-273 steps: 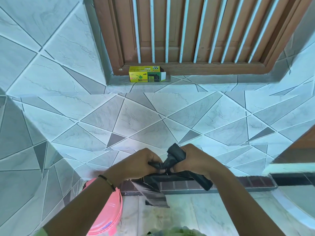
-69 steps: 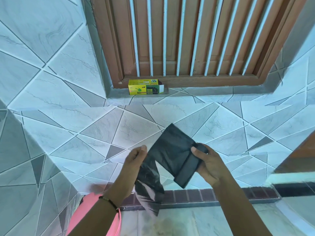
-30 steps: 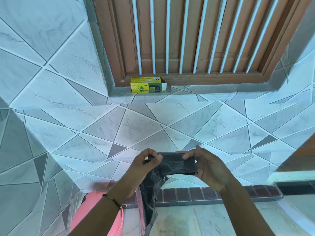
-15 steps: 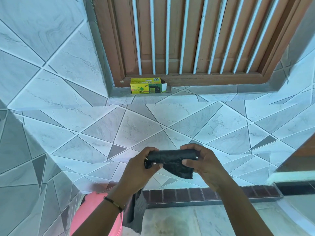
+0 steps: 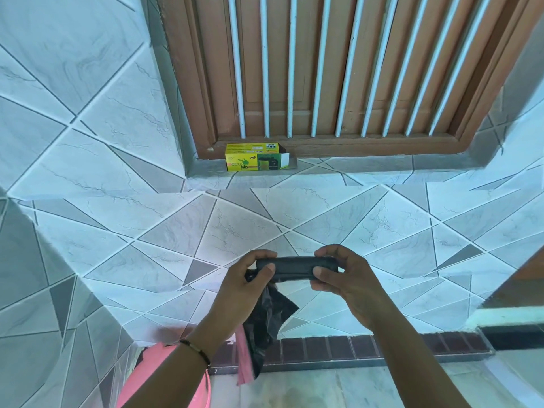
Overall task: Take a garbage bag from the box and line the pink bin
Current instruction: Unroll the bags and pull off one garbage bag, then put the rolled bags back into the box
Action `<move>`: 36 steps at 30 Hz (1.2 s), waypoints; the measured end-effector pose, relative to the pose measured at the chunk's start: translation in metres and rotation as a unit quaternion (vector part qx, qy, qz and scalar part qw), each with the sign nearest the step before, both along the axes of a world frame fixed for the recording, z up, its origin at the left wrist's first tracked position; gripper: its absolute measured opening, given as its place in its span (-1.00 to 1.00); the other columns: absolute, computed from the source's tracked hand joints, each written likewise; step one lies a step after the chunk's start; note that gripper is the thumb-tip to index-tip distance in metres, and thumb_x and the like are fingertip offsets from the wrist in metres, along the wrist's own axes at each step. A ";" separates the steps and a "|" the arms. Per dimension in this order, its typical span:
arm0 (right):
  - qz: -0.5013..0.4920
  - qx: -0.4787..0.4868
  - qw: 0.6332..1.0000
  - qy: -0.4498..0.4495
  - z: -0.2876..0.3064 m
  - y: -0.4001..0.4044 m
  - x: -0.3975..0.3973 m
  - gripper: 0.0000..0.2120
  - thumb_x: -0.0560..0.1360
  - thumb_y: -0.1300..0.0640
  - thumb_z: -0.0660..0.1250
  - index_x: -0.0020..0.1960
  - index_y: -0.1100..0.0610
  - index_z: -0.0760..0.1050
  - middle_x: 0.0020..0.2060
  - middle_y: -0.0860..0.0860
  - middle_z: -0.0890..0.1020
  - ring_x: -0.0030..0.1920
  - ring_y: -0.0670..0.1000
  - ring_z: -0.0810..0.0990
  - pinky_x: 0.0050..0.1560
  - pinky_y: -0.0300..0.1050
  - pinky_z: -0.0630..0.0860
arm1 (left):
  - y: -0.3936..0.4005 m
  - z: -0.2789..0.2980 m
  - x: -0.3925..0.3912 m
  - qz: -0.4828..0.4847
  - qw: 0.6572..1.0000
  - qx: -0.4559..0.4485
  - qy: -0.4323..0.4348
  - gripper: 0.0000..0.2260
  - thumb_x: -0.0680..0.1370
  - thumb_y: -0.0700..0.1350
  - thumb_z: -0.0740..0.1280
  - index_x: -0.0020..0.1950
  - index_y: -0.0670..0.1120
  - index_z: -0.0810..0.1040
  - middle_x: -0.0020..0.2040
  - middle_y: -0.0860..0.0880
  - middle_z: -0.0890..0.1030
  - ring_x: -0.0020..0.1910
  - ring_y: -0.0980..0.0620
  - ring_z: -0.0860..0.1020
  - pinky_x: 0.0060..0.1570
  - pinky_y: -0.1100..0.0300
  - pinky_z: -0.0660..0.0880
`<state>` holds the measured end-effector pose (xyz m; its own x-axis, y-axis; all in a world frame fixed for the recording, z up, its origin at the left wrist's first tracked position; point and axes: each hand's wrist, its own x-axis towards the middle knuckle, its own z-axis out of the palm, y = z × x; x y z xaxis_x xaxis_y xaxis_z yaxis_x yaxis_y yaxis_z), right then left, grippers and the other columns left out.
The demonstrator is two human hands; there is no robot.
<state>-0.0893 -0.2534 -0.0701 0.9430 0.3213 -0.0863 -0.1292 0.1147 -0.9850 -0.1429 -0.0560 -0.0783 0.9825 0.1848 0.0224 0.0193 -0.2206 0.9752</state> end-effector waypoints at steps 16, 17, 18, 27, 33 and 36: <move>-0.177 0.196 0.964 0.007 0.021 -0.005 0.047 -0.83 0.42 0.44 0.31 -0.10 0.20 0.51 -0.26 0.07 0.63 -0.33 0.00 0.64 -0.24 -0.20 0.63 | 0.070 0.101 0.181 0.065 0.869 0.466 -0.157 -0.61 0.44 0.00 0.36 0.24 -0.02 0.45 0.12 -0.07 0.56 0.09 -0.12 0.55 0.02 0.07 0.51; -0.183 0.205 0.962 0.007 0.020 -0.007 0.047 -0.83 0.42 0.44 0.31 -0.10 0.20 0.51 -0.23 0.09 0.62 -0.33 0.00 0.64 -0.23 -0.21 0.63 | 0.071 0.107 0.193 0.073 0.847 0.505 -0.148 -0.59 0.44 0.00 0.35 0.27 -0.02 0.43 0.15 -0.09 0.54 0.09 -0.15 0.55 0.01 0.03 0.52; -0.187 0.213 0.959 0.007 0.021 -0.008 0.048 -0.83 0.43 0.44 0.30 -0.09 0.20 0.50 -0.20 0.11 0.60 -0.33 -0.01 0.64 -0.24 -0.22 0.63 | 0.072 0.114 0.203 0.075 0.829 0.539 -0.130 -0.57 0.44 -0.01 0.35 0.29 -0.03 0.41 0.16 -0.11 0.52 0.08 -0.18 0.55 0.00 0.01 0.52; -0.211 0.217 0.953 0.003 0.029 -0.025 0.046 -0.81 0.45 0.47 0.24 -0.10 0.21 0.48 -0.18 0.13 0.58 -0.35 -0.07 0.66 -0.30 -0.26 0.61 | 0.092 0.098 0.265 0.084 0.753 0.652 0.042 -0.46 0.43 -0.14 0.28 0.41 -0.05 0.26 0.16 -0.18 0.55 0.20 -0.20 0.49 -0.04 -0.01 0.52; -0.218 0.224 0.949 0.029 0.026 -0.026 0.045 -0.81 0.46 0.46 0.23 -0.09 0.20 0.48 -0.14 0.14 0.57 -0.33 -0.07 0.67 -0.27 -0.26 0.62 | 0.099 0.065 0.238 0.129 0.842 0.524 -0.026 -0.41 0.43 -0.09 0.36 0.42 0.09 0.24 0.16 -0.22 0.55 0.12 -0.27 0.54 0.02 -0.08 0.52; -0.220 0.267 0.937 0.052 0.031 -0.023 0.047 -0.81 0.48 0.43 0.22 -0.13 0.17 0.47 -0.13 0.11 0.57 -0.32 -0.07 0.68 -0.29 -0.28 0.60 | 0.087 0.053 0.199 0.133 0.880 0.451 -0.064 -0.39 0.43 0.01 0.39 0.43 0.10 0.23 0.08 -0.22 0.55 0.04 -0.27 0.55 -0.01 -0.05 0.50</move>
<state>-0.0427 -0.2767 -0.0388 0.9899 -0.0725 -0.1218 -0.0454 0.6518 -0.7570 0.0557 0.0305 -0.0256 0.8861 0.2586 0.3847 0.0900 -0.9101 0.4044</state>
